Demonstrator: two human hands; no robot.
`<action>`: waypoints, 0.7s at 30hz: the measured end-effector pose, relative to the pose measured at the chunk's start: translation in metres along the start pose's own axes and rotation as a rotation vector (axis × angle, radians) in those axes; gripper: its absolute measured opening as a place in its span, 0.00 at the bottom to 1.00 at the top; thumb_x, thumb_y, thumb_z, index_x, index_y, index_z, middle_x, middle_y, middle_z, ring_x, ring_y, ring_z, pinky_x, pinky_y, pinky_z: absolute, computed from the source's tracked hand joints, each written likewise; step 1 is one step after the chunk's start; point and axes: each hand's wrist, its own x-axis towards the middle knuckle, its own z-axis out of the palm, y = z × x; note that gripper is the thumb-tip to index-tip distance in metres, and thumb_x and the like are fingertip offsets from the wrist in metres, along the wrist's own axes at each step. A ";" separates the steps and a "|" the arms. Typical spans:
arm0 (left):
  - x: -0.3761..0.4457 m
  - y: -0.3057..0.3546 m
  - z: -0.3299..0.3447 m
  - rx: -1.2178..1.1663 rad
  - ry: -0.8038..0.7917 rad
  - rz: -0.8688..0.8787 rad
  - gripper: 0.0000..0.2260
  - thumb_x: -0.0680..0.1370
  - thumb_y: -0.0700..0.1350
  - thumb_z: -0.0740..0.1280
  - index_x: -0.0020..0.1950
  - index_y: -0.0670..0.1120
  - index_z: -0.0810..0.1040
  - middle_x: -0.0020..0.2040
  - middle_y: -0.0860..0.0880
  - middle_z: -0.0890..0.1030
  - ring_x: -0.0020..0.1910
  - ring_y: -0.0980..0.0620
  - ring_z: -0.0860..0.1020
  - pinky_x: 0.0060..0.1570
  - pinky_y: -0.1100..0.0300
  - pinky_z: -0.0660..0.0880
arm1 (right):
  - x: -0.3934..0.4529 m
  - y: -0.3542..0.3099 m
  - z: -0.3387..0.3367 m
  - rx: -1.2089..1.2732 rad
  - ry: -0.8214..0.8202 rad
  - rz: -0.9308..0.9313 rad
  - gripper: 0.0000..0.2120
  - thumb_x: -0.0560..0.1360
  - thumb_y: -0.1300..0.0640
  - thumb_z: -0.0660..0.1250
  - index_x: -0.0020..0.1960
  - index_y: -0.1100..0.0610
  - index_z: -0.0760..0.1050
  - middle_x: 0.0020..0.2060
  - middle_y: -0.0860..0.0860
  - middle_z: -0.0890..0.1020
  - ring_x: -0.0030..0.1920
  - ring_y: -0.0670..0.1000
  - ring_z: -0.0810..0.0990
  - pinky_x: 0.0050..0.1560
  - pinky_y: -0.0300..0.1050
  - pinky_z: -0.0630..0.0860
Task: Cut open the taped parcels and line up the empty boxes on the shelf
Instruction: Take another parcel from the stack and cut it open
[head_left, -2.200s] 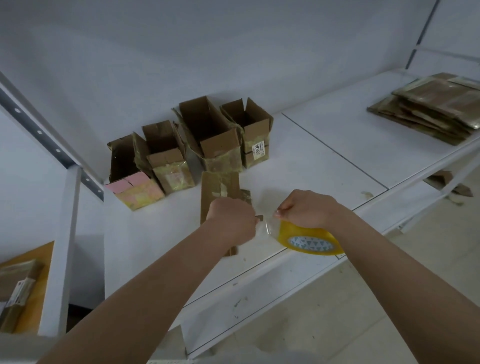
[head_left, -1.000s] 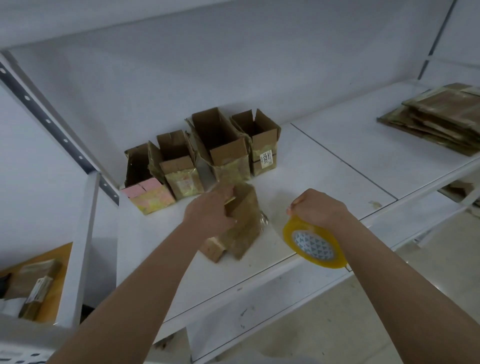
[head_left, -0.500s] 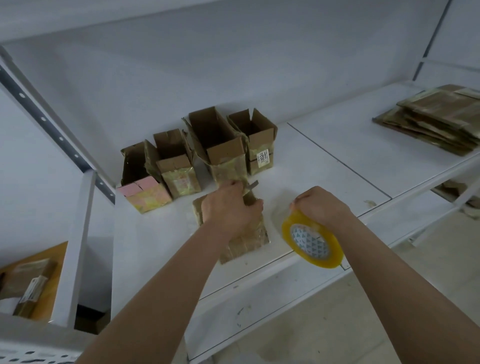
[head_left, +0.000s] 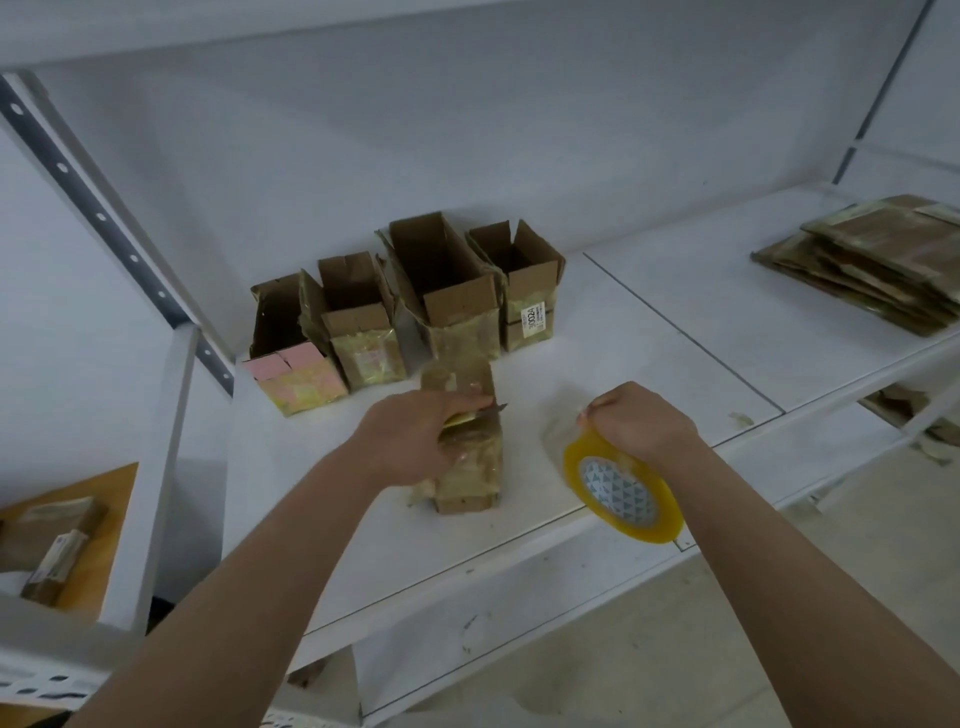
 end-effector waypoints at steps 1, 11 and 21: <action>-0.002 -0.006 -0.004 0.011 -0.015 0.007 0.30 0.77 0.47 0.68 0.75 0.64 0.61 0.76 0.61 0.64 0.70 0.53 0.69 0.61 0.58 0.69 | 0.000 0.001 0.000 0.010 -0.001 -0.005 0.05 0.75 0.46 0.66 0.45 0.44 0.79 0.46 0.49 0.80 0.50 0.54 0.79 0.58 0.53 0.75; 0.000 0.029 -0.008 -0.586 0.411 -0.155 0.23 0.74 0.64 0.66 0.62 0.51 0.79 0.51 0.52 0.83 0.47 0.54 0.81 0.47 0.58 0.77 | -0.032 -0.009 -0.030 0.341 -0.060 -0.245 0.11 0.78 0.44 0.65 0.56 0.43 0.83 0.55 0.46 0.82 0.54 0.50 0.80 0.61 0.51 0.75; 0.014 0.058 -0.010 -0.762 0.431 -0.052 0.12 0.70 0.53 0.77 0.33 0.52 0.77 0.30 0.57 0.75 0.31 0.59 0.72 0.35 0.61 0.70 | -0.059 -0.021 -0.029 0.374 -0.171 -0.242 0.30 0.74 0.41 0.69 0.73 0.45 0.66 0.61 0.50 0.75 0.58 0.51 0.76 0.56 0.45 0.74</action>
